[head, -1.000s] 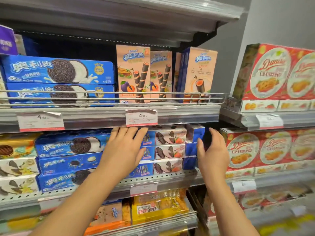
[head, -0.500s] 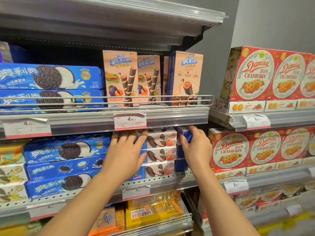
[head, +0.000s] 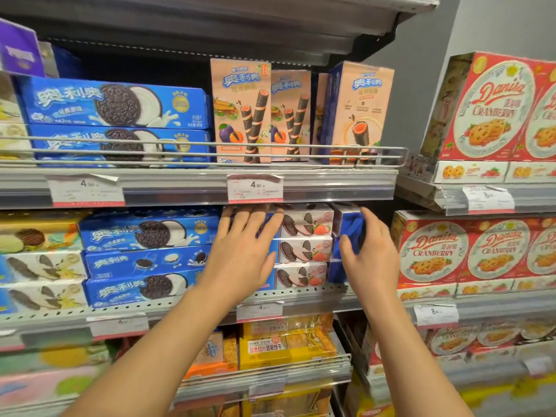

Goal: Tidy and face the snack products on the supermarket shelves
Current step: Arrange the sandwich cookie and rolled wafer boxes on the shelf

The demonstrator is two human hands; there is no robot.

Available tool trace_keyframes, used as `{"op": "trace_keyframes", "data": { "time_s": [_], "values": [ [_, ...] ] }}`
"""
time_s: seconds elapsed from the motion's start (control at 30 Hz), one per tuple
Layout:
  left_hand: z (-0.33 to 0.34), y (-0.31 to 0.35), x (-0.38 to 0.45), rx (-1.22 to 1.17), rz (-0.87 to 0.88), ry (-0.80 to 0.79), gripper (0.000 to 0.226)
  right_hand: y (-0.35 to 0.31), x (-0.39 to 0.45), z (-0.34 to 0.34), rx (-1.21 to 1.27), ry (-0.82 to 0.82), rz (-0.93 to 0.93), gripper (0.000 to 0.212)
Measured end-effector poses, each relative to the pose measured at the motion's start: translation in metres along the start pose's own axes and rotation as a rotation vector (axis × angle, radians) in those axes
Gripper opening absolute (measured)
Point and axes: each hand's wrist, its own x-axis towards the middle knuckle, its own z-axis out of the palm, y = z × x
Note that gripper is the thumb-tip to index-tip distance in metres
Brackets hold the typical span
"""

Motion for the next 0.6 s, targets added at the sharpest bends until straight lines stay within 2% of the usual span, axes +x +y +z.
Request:
{"op": "trace_keyframes", "data": {
  "time_s": [0.1, 0.2, 0.27, 0.4, 0.5, 0.6],
  "values": [
    [-0.001, -0.008, -0.04, -0.13, -0.028, 0.114, 0.055, 0.002, -0.042, 0.002, 0.083, 0.104, -0.049, 0.052],
    [0.003, -0.025, -0.101, -0.21, -0.143, 0.141, 0.045, 0.0, -0.093, 0.014, 0.121, 0.065, -0.139, 0.036],
    [0.005, -0.04, -0.143, -0.215, -0.248, 0.101, 0.045, -0.003, -0.127, 0.027, 0.132, -0.057, -0.207, 0.036],
    [0.008, -0.075, -0.213, -0.157, -0.413, 0.027, 0.049, -0.009, -0.179, 0.061, 0.042, -0.411, -0.327, 0.028],
    [0.009, -0.099, -0.244, -0.082, -0.474, -0.079, 0.057, -0.018, -0.204, 0.094, 0.001, -0.64, -0.339, 0.039],
    [0.009, -0.113, -0.257, -0.021, -0.555, -0.278, 0.069, -0.033, -0.212, 0.128, 0.003, -0.752, -0.336, 0.058]
  ]
}}
